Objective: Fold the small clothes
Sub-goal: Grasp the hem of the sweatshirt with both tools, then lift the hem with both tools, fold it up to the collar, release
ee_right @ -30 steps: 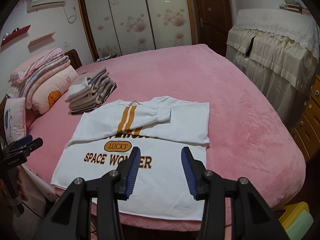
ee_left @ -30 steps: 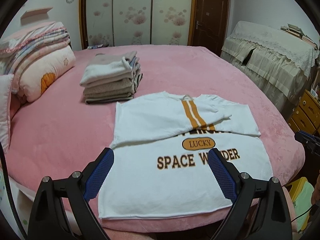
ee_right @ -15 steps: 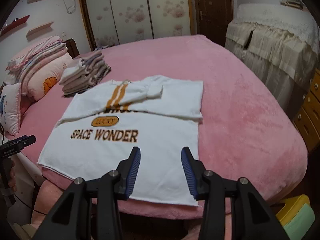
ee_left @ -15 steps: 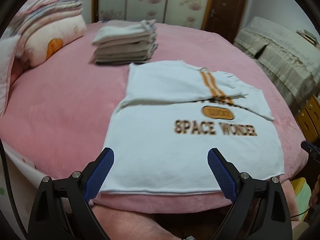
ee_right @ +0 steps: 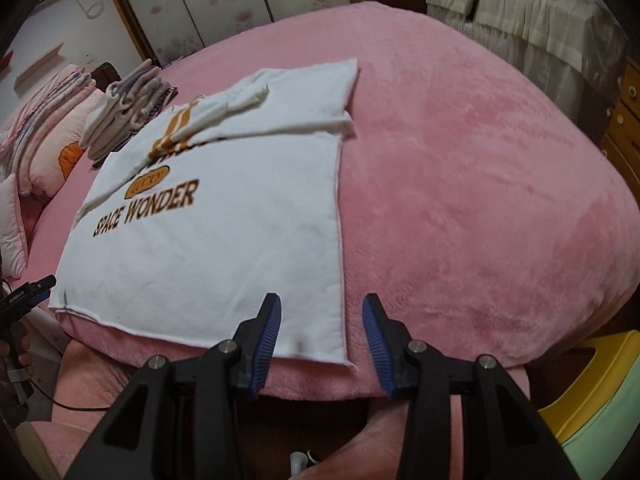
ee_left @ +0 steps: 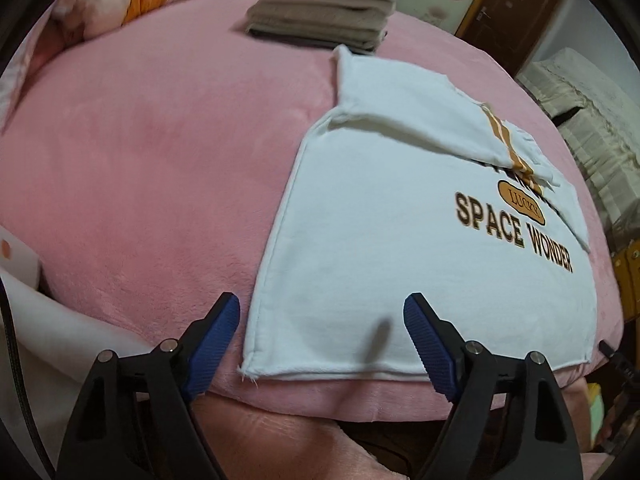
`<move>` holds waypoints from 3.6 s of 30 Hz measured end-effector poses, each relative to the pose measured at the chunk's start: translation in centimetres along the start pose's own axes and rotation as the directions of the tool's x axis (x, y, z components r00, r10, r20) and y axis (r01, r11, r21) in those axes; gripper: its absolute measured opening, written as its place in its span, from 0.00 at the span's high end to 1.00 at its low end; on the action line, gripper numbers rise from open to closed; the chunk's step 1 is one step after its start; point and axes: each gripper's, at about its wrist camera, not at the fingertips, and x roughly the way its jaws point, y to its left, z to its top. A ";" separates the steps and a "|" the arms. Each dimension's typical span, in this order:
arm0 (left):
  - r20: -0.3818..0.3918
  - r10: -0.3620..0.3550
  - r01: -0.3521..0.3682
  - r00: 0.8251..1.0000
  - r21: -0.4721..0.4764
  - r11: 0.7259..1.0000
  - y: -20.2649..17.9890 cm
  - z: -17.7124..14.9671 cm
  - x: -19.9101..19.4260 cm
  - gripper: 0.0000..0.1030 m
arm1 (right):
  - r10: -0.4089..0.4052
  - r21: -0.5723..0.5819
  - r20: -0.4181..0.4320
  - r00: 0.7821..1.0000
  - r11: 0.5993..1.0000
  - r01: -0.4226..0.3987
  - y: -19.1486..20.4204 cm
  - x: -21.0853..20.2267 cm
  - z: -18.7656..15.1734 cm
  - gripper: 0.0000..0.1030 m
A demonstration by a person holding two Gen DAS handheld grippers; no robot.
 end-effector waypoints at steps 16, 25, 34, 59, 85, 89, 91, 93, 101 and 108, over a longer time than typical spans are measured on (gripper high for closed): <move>-0.051 -0.126 0.124 0.991 -0.035 0.992 2.5 -0.5 1.0 0.45 | 0.103 0.016 -0.114 0.988 0.995 -0.102 -0.1 3.4 -1.5 0.66; -0.072 -0.170 0.166 0.983 -0.064 0.984 3.3 -1.5 1.2 0.68 | 0.145 0.070 -0.139 0.980 0.988 -0.137 -1.0 3.9 -1.6 0.83; -0.135 -0.077 0.070 0.988 -0.056 0.996 1.8 -0.7 1.2 0.95 | 0.162 0.055 -0.120 0.980 0.986 -0.156 -0.8 2.9 -1.4 0.95; 0.167 -0.205 0.244 0.965 -0.266 0.933 -2.2 18.5 -2.4 0.96 | 0.301 0.107 0.250 0.920 0.936 -0.335 0.3 -2.5 18.0 0.96; 0.046 -0.080 0.091 0.996 -0.352 0.932 -4.6 27.9 12.8 0.95 | 0.168 0.275 0.115 0.979 0.942 -0.194 -1.5 13.9 29.1 0.96; 0.041 -0.078 0.087 0.996 -0.365 0.927 -4.7 27.8 14.0 0.93 | 0.136 0.330 0.109 0.985 0.929 -0.165 -2.5 15.1 29.4 0.96; 0.045 -0.091 0.101 0.995 -0.368 0.924 -4.7 27.8 14.3 0.85 | 0.119 0.352 0.091 0.989 0.925 -0.144 -2.7 15.6 29.3 0.92; 0.063 -0.128 0.143 0.990 -0.377 0.915 -4.5 27.6 14.0 0.69 | 0.089 0.362 0.089 0.992 0.925 -0.116 -2.8 15.5 29.3 0.89; 0.180 -0.172 0.219 0.969 -0.285 0.933 -4.7 26.7 9.4 0.24 | 0.083 0.272 0.199 0.976 0.952 -0.136 -1.9 11.4 28.8 0.81; 0.157 -0.093 0.084 0.983 0.063 0.994 -11.1 24.4 8.7 0.24 | 0.124 0.030 0.141 0.982 0.991 -0.129 5.4 11.6 27.7 0.81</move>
